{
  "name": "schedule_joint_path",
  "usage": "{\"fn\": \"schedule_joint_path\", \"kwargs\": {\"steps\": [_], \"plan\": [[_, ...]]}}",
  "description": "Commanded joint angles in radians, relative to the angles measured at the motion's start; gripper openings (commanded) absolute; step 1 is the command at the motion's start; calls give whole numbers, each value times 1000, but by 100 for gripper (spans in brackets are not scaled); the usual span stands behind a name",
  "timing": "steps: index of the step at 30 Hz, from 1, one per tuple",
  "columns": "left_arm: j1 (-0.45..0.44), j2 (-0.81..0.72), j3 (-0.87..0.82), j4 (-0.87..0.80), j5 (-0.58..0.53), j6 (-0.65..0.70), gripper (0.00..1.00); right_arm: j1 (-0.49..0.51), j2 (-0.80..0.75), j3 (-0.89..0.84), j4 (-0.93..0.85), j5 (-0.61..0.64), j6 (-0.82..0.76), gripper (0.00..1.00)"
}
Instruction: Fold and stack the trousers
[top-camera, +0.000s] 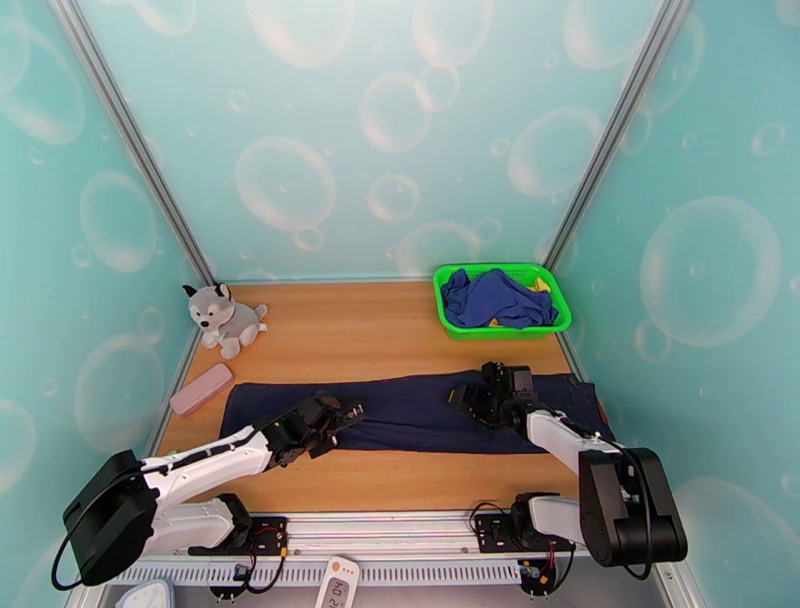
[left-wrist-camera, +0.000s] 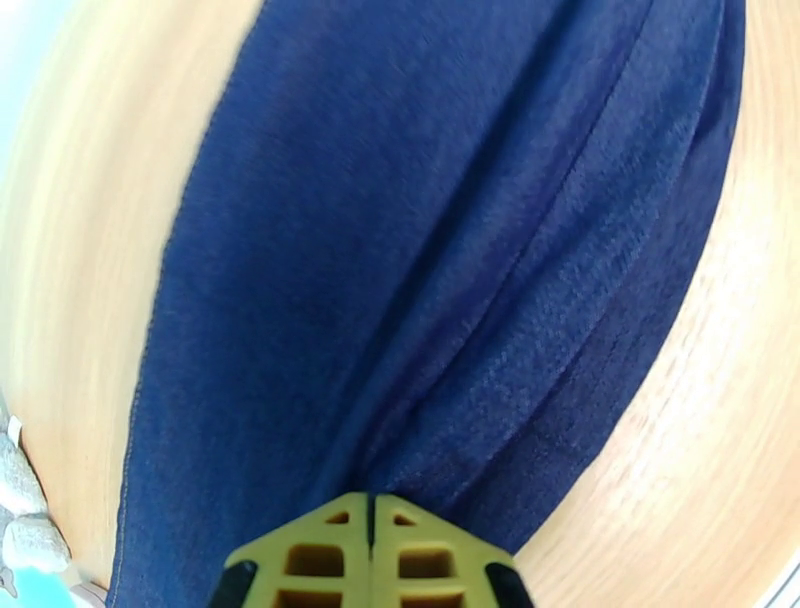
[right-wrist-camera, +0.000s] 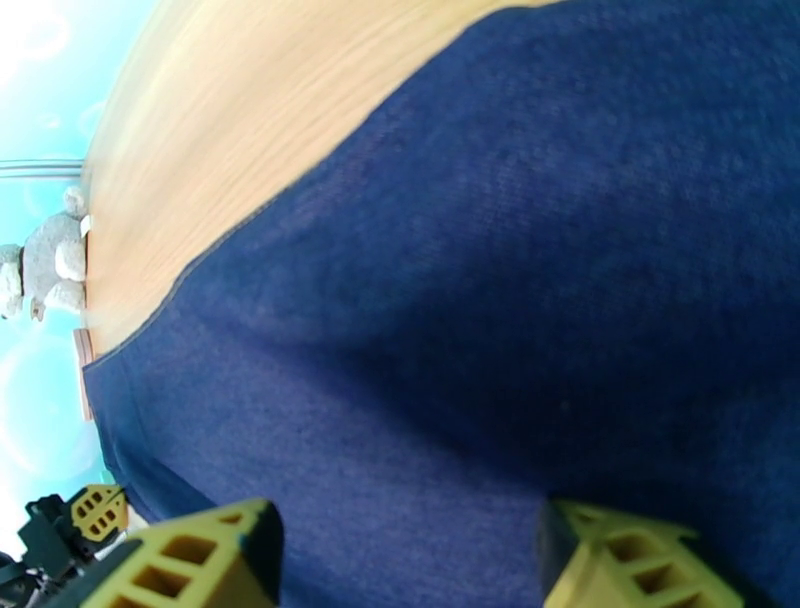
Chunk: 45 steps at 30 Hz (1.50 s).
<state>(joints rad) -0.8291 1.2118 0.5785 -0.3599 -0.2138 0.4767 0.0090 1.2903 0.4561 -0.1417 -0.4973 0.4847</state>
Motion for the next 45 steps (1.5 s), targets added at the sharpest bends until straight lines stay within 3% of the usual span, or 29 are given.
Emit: {"fn": "schedule_joint_path", "kwargs": {"steps": [1, 11, 16, 17, 19, 22, 24, 25, 28, 31, 37, 43, 45], "plan": [[9, -35, -8, -47, 42, -29, 0, -9, -7, -20, -40, 25, -15, 71], [8, -7, 49, -328, -48, -34, 0, -57, 13, -18, -72, 76, -1, 71], [12, -52, 55, -260, -155, -47, 0, -44, -32, 15, -111, 157, -20, 71], [20, -71, 52, -202, -211, -60, 12, -17, -53, 26, -111, 167, -29, 71], [60, -109, 27, -54, -346, -104, 66, 59, -96, 57, -113, 200, -38, 72], [203, -130, 31, 80, -462, -287, 99, 179, -123, 97, -98, 217, -21, 73], [388, -95, 94, 24, -331, -448, 99, 231, -115, 106, -65, 186, -3, 73], [481, -64, 128, 0, -242, -467, 97, 254, -103, 108, -47, 170, 5, 73], [635, 50, 253, -102, -183, -558, 97, 310, -68, 106, -20, 163, 8, 73], [769, 207, 371, -221, -99, -546, 90, 319, -55, 88, -8, 159, 6, 74], [863, 372, 376, -307, 42, -479, 82, 300, -38, 68, 13, 142, 1, 75], [1022, 317, 350, -265, 90, -412, 77, 266, -20, 191, -138, 114, -67, 75], [1023, 296, 323, -255, 94, -334, 77, 250, -21, 214, -172, 109, -86, 75]]}}
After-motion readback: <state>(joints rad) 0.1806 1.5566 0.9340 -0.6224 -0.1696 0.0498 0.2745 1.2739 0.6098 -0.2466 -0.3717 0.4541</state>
